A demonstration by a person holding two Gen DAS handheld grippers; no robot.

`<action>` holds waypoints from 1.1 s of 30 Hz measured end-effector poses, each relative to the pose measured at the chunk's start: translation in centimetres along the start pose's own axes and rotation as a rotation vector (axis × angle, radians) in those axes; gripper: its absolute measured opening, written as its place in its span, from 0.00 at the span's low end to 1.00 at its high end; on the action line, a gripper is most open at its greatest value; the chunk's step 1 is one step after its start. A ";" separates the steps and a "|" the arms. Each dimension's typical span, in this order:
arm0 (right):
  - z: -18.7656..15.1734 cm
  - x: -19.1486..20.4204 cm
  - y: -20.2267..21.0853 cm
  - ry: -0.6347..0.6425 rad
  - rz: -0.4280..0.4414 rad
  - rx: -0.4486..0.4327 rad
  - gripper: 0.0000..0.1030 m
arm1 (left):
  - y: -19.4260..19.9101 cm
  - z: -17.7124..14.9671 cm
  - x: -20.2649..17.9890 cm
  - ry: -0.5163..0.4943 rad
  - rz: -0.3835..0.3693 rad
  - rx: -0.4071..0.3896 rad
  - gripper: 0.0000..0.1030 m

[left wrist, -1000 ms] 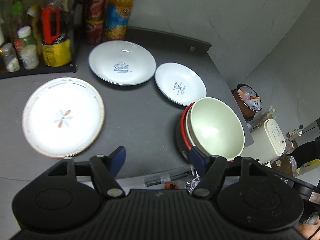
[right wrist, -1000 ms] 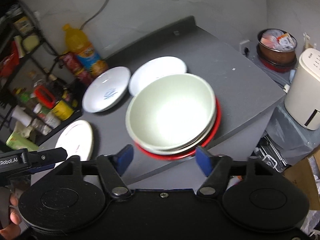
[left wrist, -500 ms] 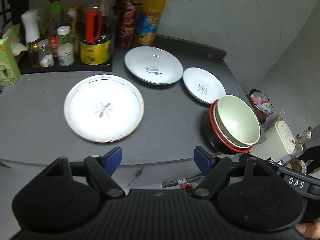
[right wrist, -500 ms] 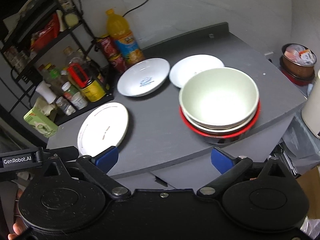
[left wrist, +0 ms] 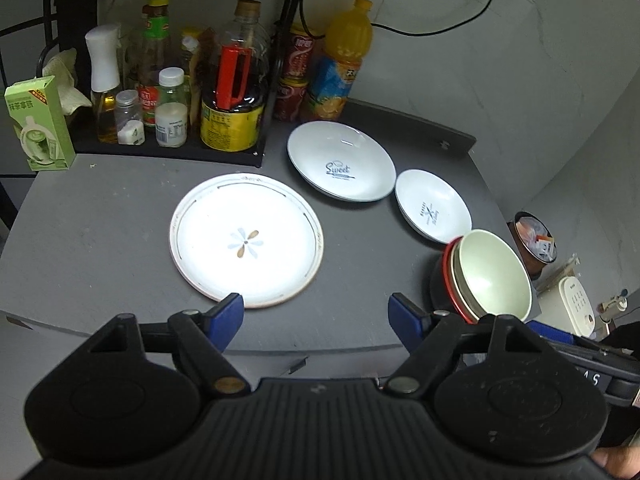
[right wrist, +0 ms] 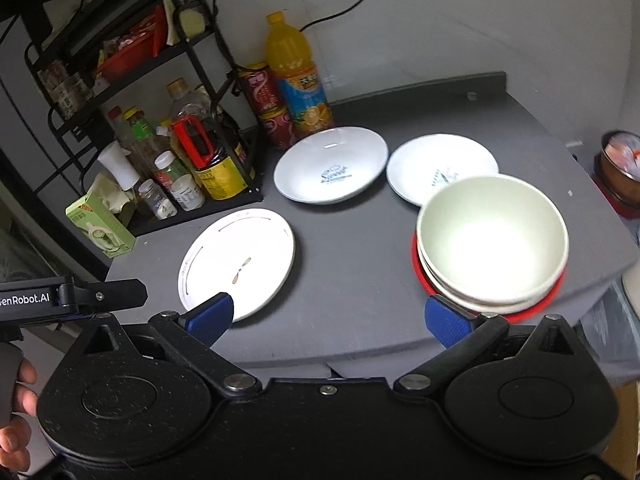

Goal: Organize plates and bowls
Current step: 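Withdraw both grippers from the bowl stack, then move both grippers toward the white 'Sweet' plate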

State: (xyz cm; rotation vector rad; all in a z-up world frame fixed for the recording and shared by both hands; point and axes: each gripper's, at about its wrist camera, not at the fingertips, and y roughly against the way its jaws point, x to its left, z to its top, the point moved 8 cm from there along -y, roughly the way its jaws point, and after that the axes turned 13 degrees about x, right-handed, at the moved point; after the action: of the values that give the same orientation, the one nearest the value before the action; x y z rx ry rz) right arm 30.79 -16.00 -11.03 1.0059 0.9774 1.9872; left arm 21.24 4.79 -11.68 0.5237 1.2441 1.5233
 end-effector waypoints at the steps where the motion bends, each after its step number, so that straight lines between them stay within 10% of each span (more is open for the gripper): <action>1: 0.6 0.1 -0.2 0.009 0.005 0.000 1.00 | -0.1 0.4 0.1 0.002 0.005 -0.003 0.75; 33: 19.2 -4.5 -14.6 0.235 0.076 0.177 1.00 | -14.0 17.4 -0.1 0.248 0.056 0.039 0.75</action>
State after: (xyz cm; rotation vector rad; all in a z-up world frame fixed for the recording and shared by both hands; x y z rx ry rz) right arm 52.77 -6.83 -16.96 0.9287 1.2783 2.1466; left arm 41.85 10.93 -17.79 0.4058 1.4614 1.6508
